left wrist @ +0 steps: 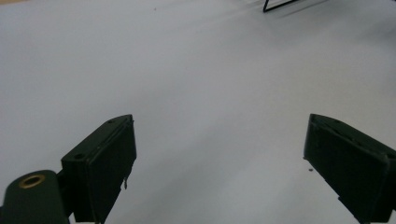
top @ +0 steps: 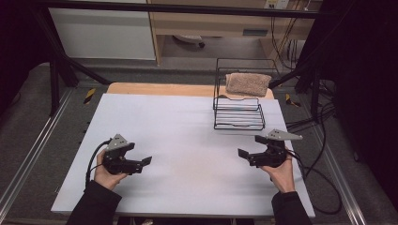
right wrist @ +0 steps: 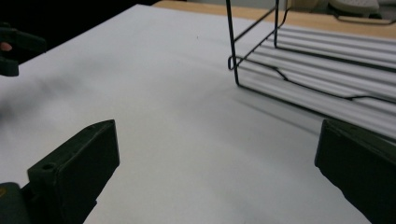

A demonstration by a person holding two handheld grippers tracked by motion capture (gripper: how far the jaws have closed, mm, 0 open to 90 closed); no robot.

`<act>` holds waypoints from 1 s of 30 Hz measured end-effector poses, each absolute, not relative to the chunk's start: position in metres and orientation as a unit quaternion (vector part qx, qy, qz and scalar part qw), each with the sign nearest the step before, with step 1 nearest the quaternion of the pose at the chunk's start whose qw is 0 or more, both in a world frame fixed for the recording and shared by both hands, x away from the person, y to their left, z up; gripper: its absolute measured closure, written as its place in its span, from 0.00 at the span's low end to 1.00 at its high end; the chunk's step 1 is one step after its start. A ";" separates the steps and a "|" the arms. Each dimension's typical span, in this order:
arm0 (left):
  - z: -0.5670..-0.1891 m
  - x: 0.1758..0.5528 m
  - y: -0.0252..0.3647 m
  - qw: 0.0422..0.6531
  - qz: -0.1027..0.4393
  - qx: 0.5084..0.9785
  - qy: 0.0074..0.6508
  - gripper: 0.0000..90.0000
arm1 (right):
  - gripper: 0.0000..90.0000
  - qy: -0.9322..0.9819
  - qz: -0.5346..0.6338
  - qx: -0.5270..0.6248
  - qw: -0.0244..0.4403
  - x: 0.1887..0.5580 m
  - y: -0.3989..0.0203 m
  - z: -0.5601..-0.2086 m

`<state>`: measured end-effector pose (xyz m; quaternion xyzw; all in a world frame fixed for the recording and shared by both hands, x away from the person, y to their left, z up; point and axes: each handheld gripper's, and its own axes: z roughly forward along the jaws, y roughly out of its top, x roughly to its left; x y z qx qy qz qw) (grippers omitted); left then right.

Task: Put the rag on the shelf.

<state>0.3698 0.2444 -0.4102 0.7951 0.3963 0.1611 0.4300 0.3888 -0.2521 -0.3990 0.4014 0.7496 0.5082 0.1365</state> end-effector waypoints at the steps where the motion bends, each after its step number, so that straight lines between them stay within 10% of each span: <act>1: -0.413 0.368 0.247 0.428 0.161 0.795 0.399 0.10 | 0.01 0.752 0.505 0.402 0.135 0.387 -0.253 -0.403; 30: -0.440 0.353 0.275 0.420 0.145 0.798 0.406 0.10 | 0.01 0.775 0.469 0.410 0.113 0.363 -0.277 -0.449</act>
